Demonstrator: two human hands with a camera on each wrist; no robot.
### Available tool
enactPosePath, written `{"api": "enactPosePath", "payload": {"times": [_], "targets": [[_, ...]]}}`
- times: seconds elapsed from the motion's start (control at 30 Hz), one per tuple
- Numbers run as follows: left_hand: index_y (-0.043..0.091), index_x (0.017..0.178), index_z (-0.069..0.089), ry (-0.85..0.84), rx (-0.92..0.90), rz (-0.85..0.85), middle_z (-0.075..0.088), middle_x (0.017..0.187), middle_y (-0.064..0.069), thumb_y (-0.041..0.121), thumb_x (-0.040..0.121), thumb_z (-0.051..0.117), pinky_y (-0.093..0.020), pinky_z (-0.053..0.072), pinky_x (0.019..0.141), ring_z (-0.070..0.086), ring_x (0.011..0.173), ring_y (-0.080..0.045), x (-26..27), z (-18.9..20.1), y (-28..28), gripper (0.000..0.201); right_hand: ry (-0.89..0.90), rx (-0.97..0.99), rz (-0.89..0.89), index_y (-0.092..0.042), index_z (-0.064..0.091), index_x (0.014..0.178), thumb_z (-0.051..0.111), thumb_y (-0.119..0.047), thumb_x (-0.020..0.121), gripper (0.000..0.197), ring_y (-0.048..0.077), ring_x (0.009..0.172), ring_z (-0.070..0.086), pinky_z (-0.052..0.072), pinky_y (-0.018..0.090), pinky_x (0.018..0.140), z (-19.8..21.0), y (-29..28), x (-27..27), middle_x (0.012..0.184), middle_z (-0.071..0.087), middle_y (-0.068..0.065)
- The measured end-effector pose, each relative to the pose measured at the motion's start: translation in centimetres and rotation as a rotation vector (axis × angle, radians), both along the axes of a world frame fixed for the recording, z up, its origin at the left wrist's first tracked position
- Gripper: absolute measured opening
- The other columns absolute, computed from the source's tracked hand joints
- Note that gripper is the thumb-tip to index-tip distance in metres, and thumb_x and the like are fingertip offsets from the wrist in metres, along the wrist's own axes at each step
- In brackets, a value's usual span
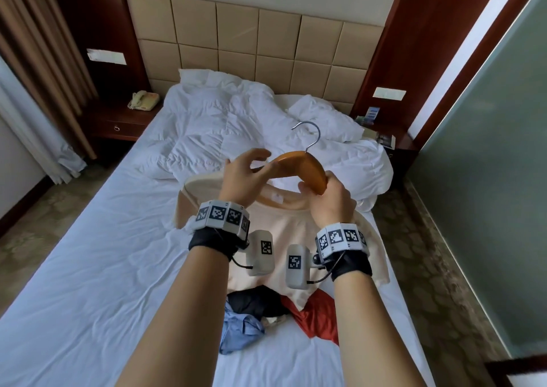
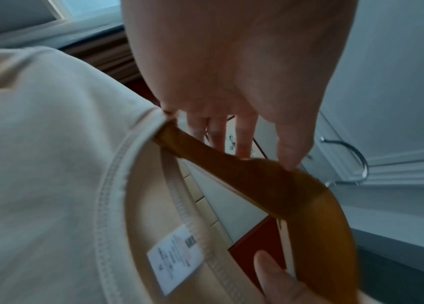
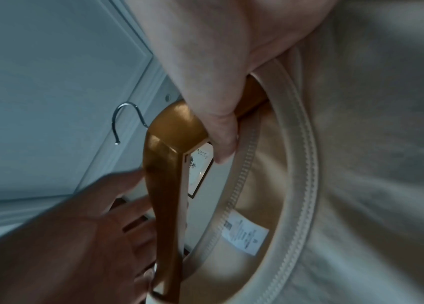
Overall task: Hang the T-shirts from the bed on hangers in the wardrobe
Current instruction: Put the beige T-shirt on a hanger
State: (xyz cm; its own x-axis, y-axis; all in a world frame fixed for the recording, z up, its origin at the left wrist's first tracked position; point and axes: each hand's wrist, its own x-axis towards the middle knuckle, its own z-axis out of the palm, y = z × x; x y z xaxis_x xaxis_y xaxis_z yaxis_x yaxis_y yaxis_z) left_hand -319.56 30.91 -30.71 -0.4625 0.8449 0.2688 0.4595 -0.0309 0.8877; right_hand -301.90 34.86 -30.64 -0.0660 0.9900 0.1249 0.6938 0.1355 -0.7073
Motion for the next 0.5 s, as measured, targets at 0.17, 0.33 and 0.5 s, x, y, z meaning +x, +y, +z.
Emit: {"api": "enactPosePath", "payload": {"times": [0.17, 0.33, 0.5], "targets": [[0.033, 0.103, 0.064, 0.131, -0.041, -0.092, 0.068, 0.089, 0.015, 0.077, 0.074, 0.054, -0.049, 0.035, 0.107, 0.063, 0.092, -0.008, 2.5, 0.8, 0.1, 0.053, -0.064, 0.098, 0.082, -0.020, 0.064, 0.105, 0.071, -0.045, 0.087, 0.032, 0.031, 0.100, 0.067, 0.048, 0.043, 0.094, 0.6, -0.7, -0.5, 0.098, 0.075, 0.004], [0.028, 0.072, 0.052, 0.005, 0.024, 0.022, 0.051, 0.061, 0.011, 0.065, 0.075, 0.071, -0.027, 0.035, 0.061, 0.049, 0.061, -0.005, 1.8, 0.5, 0.1, 0.041, 0.094, 0.024, 0.197, -0.034, 0.064, 0.104, 0.068, -0.052, 0.086, 0.026, 0.018, 0.102, 0.063, 0.044, 0.043, 0.102, 0.1, -0.3, 0.6, 0.098, 0.071, -0.009], [0.025, 0.067, 0.048, -0.034, 0.061, 0.173, 0.047, 0.058, 0.010, 0.063, 0.079, 0.069, -0.041, 0.040, 0.079, 0.049, 0.064, -0.009, 0.3, 0.5, -0.1, 0.045, -0.084, -0.084, 0.028, -0.026, 0.066, 0.118, 0.028, -0.051, 0.105, 0.047, 0.019, 0.132, 0.044, 0.007, 0.055, 0.117, -0.8, 1.2, 2.5, 0.131, 0.063, -0.007]]}}
